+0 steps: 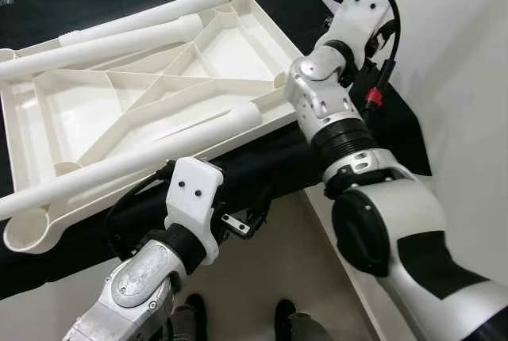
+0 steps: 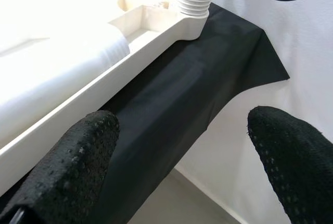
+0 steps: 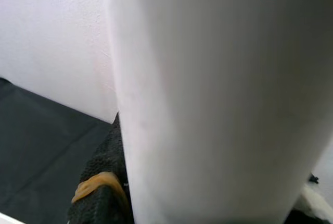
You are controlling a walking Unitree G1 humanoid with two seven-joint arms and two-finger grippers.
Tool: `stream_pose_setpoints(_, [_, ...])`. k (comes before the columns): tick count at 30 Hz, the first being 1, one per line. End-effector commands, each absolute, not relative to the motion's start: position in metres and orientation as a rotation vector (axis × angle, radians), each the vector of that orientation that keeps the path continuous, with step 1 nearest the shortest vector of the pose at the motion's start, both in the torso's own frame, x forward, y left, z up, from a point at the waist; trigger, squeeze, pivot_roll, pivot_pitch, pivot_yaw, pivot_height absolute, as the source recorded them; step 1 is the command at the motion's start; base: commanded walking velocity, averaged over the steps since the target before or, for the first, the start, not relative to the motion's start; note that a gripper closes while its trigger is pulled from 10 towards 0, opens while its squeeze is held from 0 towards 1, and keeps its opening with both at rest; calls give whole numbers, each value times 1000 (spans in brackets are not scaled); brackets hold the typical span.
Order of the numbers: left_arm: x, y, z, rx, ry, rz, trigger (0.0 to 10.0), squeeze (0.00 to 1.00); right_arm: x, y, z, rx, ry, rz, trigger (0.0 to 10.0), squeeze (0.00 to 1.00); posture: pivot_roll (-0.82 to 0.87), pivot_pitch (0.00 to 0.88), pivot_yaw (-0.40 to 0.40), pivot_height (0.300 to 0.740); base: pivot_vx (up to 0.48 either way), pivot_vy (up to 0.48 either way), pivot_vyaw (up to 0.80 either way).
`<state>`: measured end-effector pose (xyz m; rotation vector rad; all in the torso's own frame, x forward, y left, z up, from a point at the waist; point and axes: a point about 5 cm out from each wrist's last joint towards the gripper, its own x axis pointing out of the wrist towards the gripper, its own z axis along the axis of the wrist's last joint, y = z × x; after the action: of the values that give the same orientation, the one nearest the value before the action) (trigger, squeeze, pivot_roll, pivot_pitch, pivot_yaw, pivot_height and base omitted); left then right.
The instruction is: Building children table
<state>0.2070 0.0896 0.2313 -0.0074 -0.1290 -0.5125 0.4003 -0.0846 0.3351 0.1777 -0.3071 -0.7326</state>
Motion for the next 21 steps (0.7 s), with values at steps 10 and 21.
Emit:
stream_pose_setpoints(10, [205, 85, 226, -21, -121, -510, 10000, 0, 396, -69, 266, 108, 10, -859, 10000, 0, 114, 355, -80, 740, 0, 0, 0])
stream_pose_setpoints(21, [206, 86, 226, -13, -134, -499, 10000, 0, 393, -63, 265, 164, 38, -871, 10000, 0, 120, 340, -91, 740, 0, 0, 0])
